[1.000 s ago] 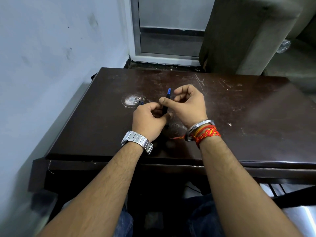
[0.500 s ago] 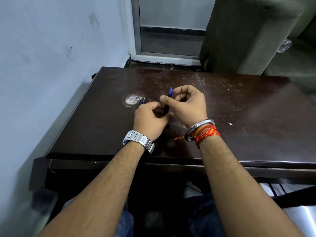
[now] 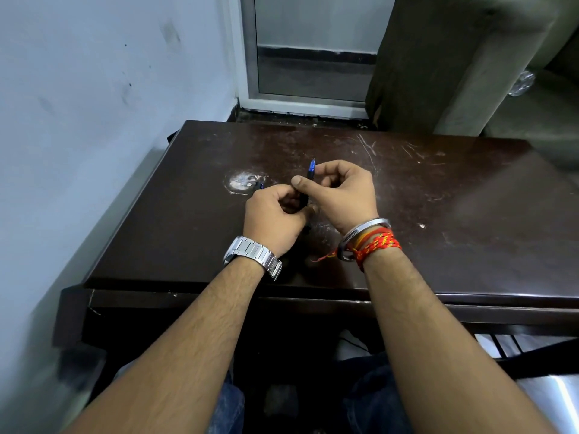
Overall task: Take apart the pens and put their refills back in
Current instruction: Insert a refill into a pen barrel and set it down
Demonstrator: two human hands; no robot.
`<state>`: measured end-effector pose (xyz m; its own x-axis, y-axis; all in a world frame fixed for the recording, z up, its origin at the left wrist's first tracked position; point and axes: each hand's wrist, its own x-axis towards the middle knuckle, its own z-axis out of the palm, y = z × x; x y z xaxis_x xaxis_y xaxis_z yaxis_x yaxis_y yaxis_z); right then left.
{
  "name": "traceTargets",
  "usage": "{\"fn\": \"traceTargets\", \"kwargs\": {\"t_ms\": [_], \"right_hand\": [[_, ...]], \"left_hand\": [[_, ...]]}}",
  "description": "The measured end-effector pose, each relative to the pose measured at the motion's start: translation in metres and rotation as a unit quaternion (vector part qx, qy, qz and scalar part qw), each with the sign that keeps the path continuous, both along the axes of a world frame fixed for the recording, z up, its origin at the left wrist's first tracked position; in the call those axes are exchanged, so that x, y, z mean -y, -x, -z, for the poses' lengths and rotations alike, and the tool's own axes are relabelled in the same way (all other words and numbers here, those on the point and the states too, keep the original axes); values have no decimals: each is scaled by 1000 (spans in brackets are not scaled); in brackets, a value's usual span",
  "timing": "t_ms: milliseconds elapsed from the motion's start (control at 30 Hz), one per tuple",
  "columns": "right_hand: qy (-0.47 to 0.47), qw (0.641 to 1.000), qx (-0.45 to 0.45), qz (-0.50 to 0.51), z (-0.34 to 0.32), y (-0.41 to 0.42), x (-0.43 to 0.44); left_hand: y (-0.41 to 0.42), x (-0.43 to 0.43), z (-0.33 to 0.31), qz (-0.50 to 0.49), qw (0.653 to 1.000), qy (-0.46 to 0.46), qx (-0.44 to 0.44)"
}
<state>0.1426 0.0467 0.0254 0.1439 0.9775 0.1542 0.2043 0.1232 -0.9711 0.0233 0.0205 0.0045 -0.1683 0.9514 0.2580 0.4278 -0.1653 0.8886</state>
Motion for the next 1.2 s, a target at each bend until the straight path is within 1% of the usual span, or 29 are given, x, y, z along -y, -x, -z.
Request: {"fn": "traceTargets", "kwargs": {"t_ms": [100,267,367,433,533,600,767,933,1033,1133,1200], "right_hand": [[5,1000,-17,-7,0,2,-1],[-5,1000,1,3,1,0,0],[0,1000,4,6,1,2,-1],[-5,1000,16,8,1,2,-1],[-14,1000,-5,17,1,-1,0],[-24,999,1,24,0,-2,0],[-39,999,0,18,0,-4,-1],[-41,999,14,8,1,-3,-2],[-43,999,15,-3,1,-3,-2],[-36,999,16,-8,1,-2,-3],[-32,999,17,-5,1,-1,-2]], "left_hand": [[1,0,0,4,1000,6,8],[1,-1,1,-5,1000,-4,-11],[1,0,1,0,1000,3,7],[1,0,1,-2,1000,-2,-1],[-1,0,1,-16,1000,-15,-12],[-2,1,0,-12,1000,-21,-12],[-3,-1,-1,16,1000,0,2],[1,-3,0,-18,999,-11,26],[-1,-1,-3,2,999,1,40],[-2,-1,-3,28,999,14,22],[-1,-1,-2,18,1000,5,15]]}}
